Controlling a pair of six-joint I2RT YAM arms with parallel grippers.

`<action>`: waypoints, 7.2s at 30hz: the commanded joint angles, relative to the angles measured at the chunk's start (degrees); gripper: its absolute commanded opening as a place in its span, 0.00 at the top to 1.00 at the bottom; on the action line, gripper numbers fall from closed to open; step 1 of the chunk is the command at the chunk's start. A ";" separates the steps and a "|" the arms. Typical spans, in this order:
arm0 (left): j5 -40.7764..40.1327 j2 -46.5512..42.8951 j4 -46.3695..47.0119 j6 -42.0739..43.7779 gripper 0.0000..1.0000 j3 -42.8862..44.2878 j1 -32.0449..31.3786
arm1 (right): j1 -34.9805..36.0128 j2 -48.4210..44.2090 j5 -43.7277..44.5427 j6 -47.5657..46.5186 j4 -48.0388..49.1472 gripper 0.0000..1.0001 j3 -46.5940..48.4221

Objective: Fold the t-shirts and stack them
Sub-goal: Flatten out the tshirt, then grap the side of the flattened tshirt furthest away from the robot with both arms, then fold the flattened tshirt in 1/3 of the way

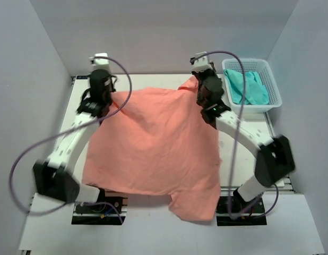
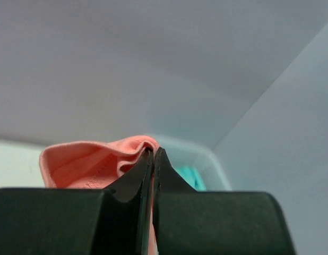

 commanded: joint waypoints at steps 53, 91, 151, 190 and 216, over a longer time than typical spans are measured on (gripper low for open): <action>21.98 37.51 6.16 29.60 1.00 12.34 9.82 | -12.11 4.51 -12.34 40.56 -37.26 1.00 -12.07; 37.53 22.31 3.16 -6.17 0.00 -2.69 10.34 | -4.03 0.19 -48.10 39.43 -47.19 0.34 -9.44; 37.63 -3.44 -1.06 -15.67 0.00 -34.25 9.29 | -6.66 23.93 -30.62 45.49 -62.66 0.86 9.89; 37.72 -3.27 -2.11 -15.66 0.00 -30.47 9.29 | -6.57 21.39 -68.42 46.20 -62.05 0.46 11.30; 40.80 45.32 -1.57 -11.10 0.00 15.22 9.99 | -9.82 25.07 -67.71 47.60 -57.31 0.33 0.33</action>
